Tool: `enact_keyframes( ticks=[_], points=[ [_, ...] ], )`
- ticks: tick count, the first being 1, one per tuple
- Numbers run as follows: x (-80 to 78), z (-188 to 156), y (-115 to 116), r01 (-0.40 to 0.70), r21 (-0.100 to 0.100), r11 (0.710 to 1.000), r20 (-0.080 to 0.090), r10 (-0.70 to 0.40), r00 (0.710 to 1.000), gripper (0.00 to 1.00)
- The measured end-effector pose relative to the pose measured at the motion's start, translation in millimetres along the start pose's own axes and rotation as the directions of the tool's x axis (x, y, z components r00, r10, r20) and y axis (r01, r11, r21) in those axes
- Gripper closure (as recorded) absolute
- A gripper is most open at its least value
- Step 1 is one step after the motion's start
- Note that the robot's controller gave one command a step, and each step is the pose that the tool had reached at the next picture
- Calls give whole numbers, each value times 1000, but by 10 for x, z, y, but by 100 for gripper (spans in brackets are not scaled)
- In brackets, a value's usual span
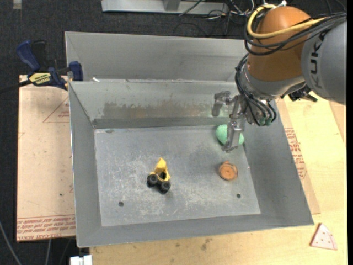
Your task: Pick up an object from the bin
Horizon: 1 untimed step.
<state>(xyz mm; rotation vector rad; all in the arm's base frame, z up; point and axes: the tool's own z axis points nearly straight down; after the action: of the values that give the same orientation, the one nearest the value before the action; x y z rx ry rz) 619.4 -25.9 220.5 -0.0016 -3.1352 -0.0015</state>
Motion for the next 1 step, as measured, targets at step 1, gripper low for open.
enact_keyframes(
  ticks=[1],
  points=[
    [-14, -51, 0, 0, 0, 1000, 9, 0, 1000, 0]
  ],
)
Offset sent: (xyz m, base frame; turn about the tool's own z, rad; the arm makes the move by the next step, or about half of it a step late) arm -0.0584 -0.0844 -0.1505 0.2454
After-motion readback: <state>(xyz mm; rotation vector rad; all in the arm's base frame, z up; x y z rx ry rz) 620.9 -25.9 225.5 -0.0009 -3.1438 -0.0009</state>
